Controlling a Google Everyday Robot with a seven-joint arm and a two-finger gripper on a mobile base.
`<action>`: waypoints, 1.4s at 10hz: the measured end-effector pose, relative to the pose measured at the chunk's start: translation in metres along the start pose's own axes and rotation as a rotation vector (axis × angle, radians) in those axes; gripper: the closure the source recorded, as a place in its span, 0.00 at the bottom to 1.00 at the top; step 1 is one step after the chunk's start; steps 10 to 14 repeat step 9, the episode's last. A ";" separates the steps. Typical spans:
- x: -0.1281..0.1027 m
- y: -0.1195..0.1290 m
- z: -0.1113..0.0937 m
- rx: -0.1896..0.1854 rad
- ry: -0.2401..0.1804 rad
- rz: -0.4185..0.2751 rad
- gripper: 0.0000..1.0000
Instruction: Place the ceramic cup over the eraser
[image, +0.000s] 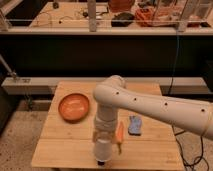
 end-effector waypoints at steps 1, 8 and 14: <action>0.000 0.000 0.001 0.000 -0.002 -0.001 0.39; 0.003 0.000 0.006 0.002 -0.004 -0.001 0.30; 0.003 0.000 0.006 0.003 -0.004 -0.001 0.25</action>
